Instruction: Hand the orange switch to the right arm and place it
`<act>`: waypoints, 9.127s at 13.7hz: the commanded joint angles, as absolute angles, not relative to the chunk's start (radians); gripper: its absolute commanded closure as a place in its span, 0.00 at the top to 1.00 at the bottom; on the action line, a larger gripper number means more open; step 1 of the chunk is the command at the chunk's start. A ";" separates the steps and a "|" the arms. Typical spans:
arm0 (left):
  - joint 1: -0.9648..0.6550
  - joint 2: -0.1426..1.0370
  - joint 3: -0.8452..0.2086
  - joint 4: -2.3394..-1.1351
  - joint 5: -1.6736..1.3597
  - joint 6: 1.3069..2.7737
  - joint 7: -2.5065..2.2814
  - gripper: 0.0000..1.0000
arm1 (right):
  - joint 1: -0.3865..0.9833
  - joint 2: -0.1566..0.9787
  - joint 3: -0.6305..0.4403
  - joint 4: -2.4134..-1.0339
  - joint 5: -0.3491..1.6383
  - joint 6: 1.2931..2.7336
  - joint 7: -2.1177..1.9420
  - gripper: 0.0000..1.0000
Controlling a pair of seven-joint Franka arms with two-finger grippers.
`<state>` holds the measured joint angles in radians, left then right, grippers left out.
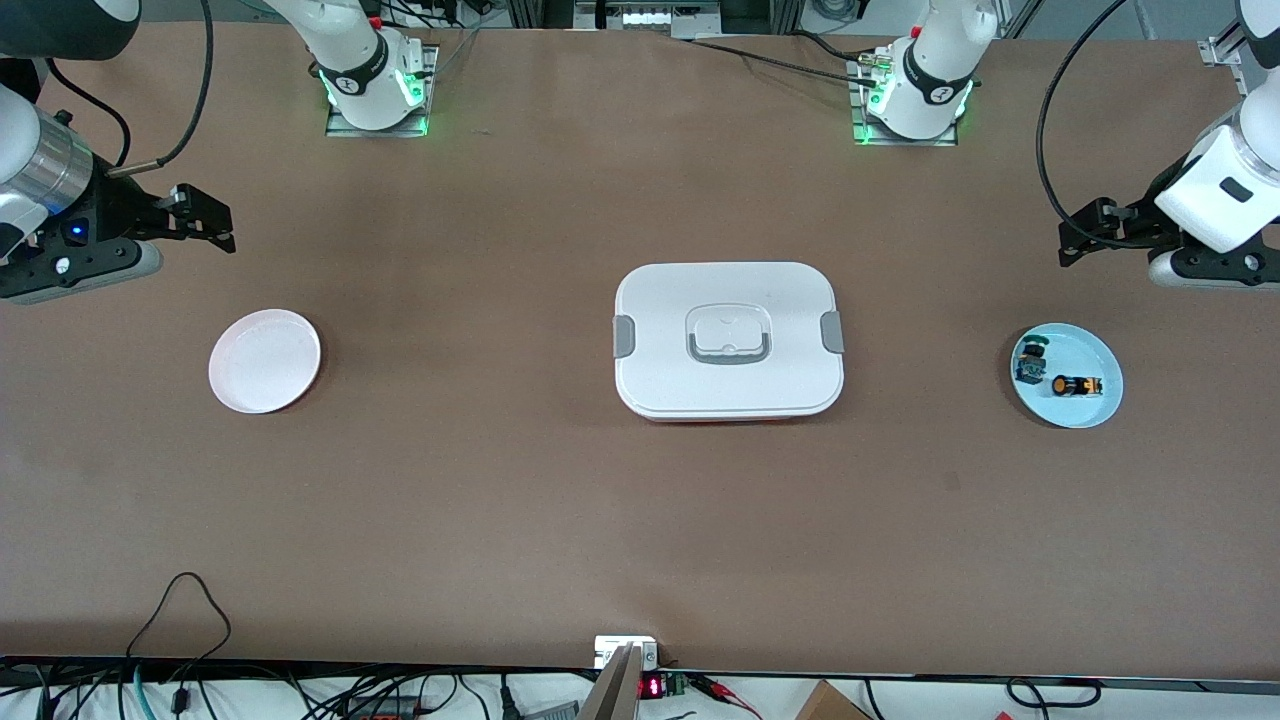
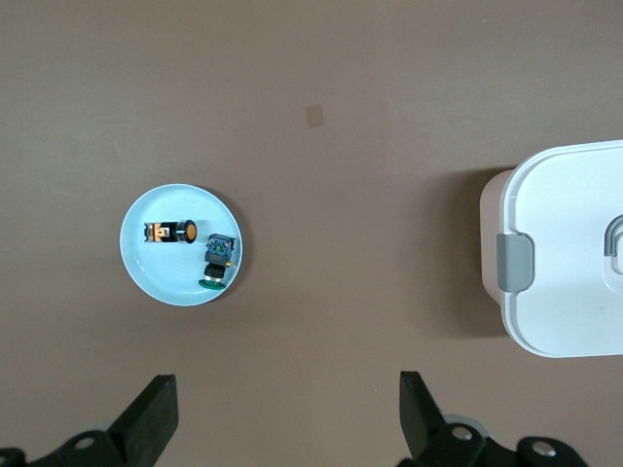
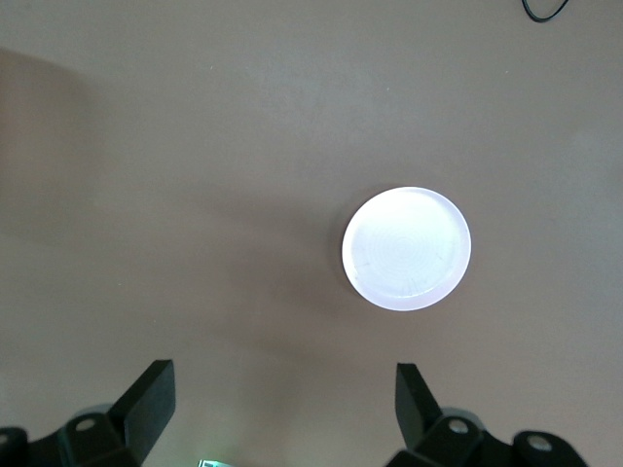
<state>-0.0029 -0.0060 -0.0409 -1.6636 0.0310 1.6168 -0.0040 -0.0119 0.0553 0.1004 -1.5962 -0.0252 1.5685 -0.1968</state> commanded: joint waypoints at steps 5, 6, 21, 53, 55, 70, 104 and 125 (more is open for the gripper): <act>-0.003 0.005 -0.034 -1.632 0.011 1.592 0.017 1.00 | -0.025 0.046 0.109 -1.605 -0.008 1.577 -0.192 1.00; -0.003 0.005 -0.034 -1.632 0.011 1.592 0.018 1.00 | -0.025 0.046 0.109 -1.605 -0.008 1.577 -0.192 1.00; -0.005 0.005 -0.041 -1.631 0.018 1.588 0.018 1.00 | -0.025 0.046 0.109 -1.605 -0.008 1.577 -0.192 1.00; 0.314 0.390 -0.032 -1.741 0.020 2.008 0.265 1.00 | -0.025 0.046 0.109 -1.605 -0.008 1.577 -0.192 1.00; 0.321 0.408 -0.032 -1.752 0.020 2.046 0.273 1.00 | -0.025 0.046 0.109 -1.605 -0.008 1.577 -0.192 1.00; 0.387 0.505 -0.044 -1.916 0.009 2.364 0.313 0.98 | -0.026 0.046 0.107 -1.605 0.015 1.575 -0.193 1.00; 0.420 0.558 -0.273 -1.502 -0.376 1.480 0.359 0.25 | -0.028 0.046 0.107 -1.605 0.017 1.577 -0.192 1.00; 0.302 0.557 -0.663 -1.552 -1.029 1.853 1.461 0.14 | -0.012 0.158 0.115 -1.575 0.023 1.646 -0.198 1.00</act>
